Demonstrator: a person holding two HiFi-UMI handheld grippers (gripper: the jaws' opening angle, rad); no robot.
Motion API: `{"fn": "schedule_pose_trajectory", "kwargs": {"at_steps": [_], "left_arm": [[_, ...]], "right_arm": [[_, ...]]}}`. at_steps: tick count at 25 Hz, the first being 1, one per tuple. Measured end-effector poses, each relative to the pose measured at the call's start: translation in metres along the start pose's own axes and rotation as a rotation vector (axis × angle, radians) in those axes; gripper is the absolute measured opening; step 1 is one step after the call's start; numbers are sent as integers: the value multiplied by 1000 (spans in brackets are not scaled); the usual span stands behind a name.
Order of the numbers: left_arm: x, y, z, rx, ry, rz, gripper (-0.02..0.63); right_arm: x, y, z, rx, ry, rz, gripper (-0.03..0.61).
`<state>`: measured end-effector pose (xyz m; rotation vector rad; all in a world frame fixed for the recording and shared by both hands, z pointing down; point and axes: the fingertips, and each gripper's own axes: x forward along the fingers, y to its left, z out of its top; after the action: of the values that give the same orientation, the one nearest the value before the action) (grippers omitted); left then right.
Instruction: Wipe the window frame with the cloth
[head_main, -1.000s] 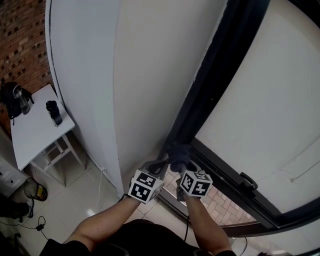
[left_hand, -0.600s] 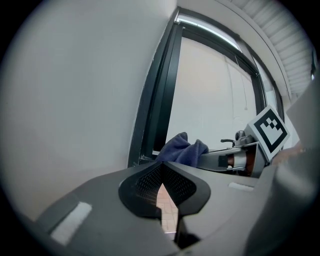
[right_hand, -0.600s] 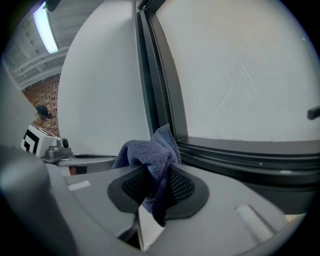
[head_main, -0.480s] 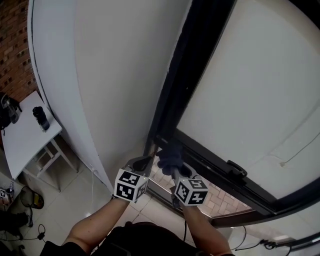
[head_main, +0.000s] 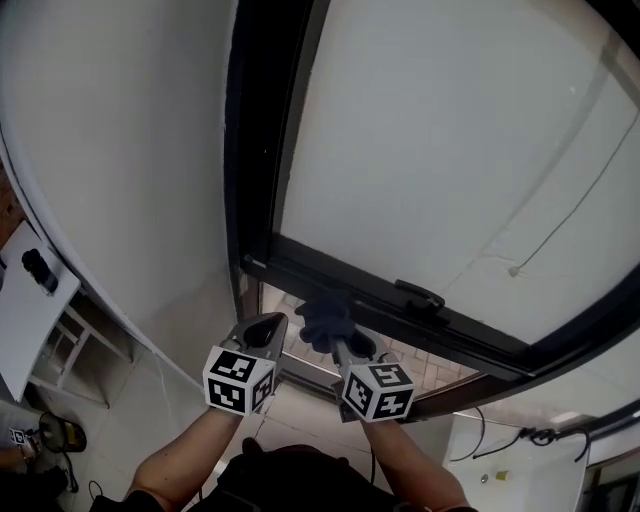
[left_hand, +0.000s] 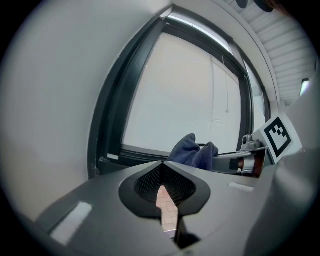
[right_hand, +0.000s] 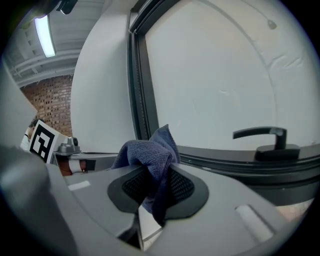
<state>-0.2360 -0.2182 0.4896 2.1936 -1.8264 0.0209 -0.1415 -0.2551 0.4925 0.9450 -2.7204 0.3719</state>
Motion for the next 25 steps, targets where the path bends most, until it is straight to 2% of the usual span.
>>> {"fn": "schedule_pose_trajectory", "kwargs": {"at_steps": [2,6,11,16,25], "left_arm": [[10,-19,4,21,-4,-26,-6],[20,-55,4,-15,4,-77,-6],[33,-102,13,45,-8,-112,-6],[51,-150,23,52,-3,-181,-6],[67,-230,34,127,-11,-267,-6]], "right_arm": [[-19,-18,3,4,-15,-35,74],[-61,-50,6,24,-37,-104,74],[-121,-96,15,38,-95,-195,74],[-178,-143,17,71,-138,-287,74],[-261,-191,14,108,-205,-369,74]]}}
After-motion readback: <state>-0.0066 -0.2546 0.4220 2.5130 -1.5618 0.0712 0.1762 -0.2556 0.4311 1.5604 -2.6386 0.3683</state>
